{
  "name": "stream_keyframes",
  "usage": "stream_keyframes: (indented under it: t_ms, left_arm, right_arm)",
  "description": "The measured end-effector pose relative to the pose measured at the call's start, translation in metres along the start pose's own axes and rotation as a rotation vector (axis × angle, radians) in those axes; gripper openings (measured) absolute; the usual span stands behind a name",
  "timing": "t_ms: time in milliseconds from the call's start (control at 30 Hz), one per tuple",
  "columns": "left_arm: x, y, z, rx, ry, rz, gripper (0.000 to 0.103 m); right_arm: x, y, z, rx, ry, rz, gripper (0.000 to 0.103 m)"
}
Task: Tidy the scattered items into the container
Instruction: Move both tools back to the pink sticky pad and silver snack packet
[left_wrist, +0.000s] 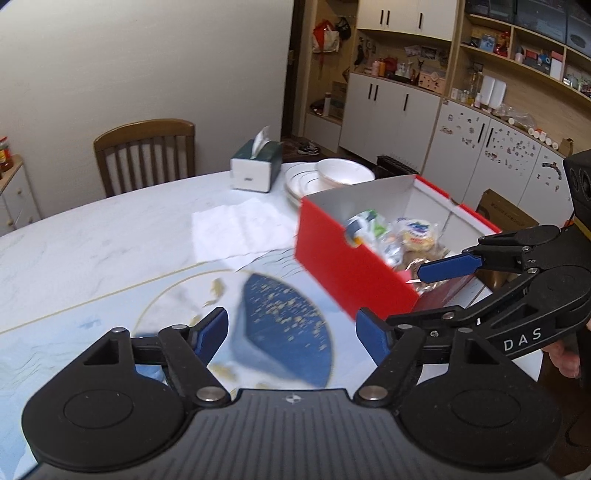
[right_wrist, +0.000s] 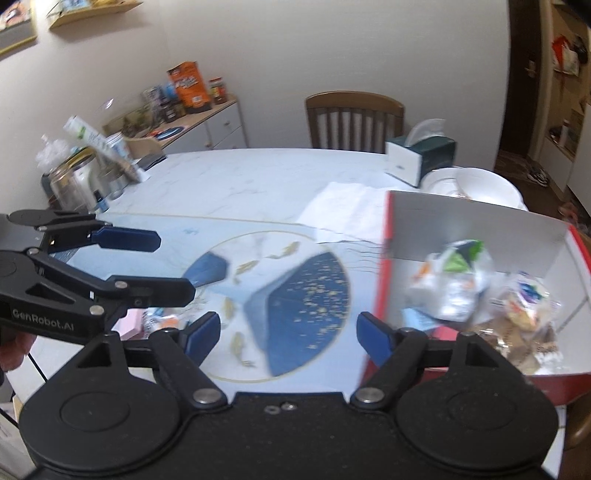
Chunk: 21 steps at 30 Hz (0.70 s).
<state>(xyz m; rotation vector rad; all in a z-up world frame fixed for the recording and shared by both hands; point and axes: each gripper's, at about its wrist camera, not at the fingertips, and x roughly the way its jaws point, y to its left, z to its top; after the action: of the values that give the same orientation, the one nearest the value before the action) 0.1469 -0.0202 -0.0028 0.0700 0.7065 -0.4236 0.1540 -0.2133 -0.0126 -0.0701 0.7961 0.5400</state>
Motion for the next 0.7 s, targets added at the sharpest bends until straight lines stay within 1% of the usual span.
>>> stream_keyframes:
  t_ms: [67, 167, 200, 267, 367, 400, 433, 467, 700]
  left_arm:
    - [-0.005, 0.009, -0.007, 0.002, 0.004, 0.014, 0.076]
    - [-0.012, 0.024, -0.017, -0.007, 0.008, 0.019, 0.077]
    - [-0.014, 0.028, -0.02, -0.012, 0.011, 0.02, 0.081]
    - [-0.018, 0.038, -0.027, -0.018, 0.012, 0.028, 0.086]
    - [-0.023, 0.052, -0.036, -0.029, 0.019, 0.03, 0.089]
    - [-0.024, 0.057, -0.039, -0.035, 0.023, 0.028, 0.091]
    - [-0.025, 0.062, -0.043, -0.041, 0.025, 0.023, 0.094]
    - [-0.025, 0.066, -0.046, -0.043, 0.027, 0.02, 0.102]
    - [-0.024, 0.097, -0.071, -0.073, 0.044, 0.004, 0.103]
  right_arm:
    - [0.004, 0.012, -0.001, -0.017, 0.004, 0.008, 0.086]
    - [0.01, 0.027, -0.002, -0.035, 0.009, 0.015, 0.086]
    - [0.013, 0.032, -0.002, -0.036, 0.012, 0.017, 0.087]
    - [0.017, 0.039, -0.002, -0.042, 0.021, 0.018, 0.087]
    - [0.024, 0.051, -0.004, -0.059, 0.034, 0.02, 0.087]
    - [0.026, 0.055, -0.005, -0.066, 0.04, 0.022, 0.087]
    - [0.028, 0.06, -0.005, -0.075, 0.044, 0.021, 0.087]
    - [0.03, 0.063, -0.005, -0.084, 0.047, 0.02, 0.087]
    - [0.046, 0.08, -0.004, -0.122, 0.064, 0.024, 0.087]
